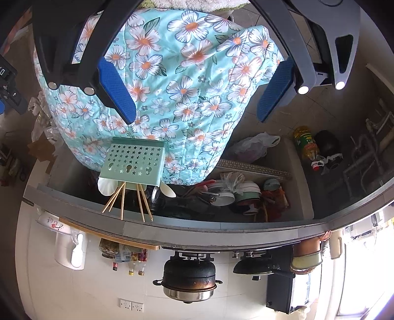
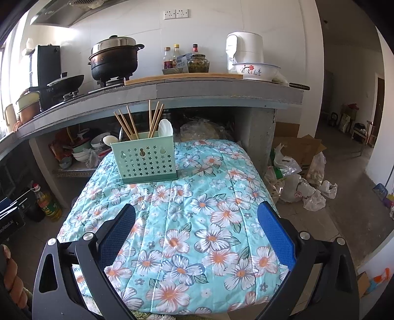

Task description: Organize utensils

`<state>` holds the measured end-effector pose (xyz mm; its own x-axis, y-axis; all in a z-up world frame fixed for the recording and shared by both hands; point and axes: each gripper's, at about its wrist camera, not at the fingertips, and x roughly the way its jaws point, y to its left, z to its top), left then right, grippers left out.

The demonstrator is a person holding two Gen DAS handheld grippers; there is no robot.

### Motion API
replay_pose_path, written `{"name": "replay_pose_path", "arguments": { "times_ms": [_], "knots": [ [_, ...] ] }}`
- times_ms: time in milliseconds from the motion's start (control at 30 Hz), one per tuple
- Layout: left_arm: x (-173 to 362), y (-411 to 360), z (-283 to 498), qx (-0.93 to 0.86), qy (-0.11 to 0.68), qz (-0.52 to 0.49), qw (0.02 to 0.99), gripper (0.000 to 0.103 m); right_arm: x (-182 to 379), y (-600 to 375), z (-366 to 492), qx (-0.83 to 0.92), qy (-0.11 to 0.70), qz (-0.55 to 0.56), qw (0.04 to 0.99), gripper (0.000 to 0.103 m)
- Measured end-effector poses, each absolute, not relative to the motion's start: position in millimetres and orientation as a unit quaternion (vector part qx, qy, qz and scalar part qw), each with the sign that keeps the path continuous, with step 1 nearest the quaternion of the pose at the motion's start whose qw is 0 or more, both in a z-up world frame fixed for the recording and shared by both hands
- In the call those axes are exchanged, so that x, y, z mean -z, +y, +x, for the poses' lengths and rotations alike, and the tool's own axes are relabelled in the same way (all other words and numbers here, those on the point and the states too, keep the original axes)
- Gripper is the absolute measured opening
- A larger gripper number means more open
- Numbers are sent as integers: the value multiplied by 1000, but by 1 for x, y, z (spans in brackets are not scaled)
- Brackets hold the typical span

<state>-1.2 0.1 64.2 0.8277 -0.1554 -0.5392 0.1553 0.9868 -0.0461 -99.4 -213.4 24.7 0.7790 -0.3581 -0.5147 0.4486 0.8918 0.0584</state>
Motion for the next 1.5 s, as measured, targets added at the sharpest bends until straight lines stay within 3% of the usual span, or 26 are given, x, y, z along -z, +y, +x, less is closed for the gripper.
{"name": "replay_pose_path", "arguments": {
  "times_ms": [1500],
  "knots": [
    [-72, -16, -11, 122, 265, 28, 956, 95, -20, -213, -100, 207, 256, 95, 939, 97]
  ]
}}
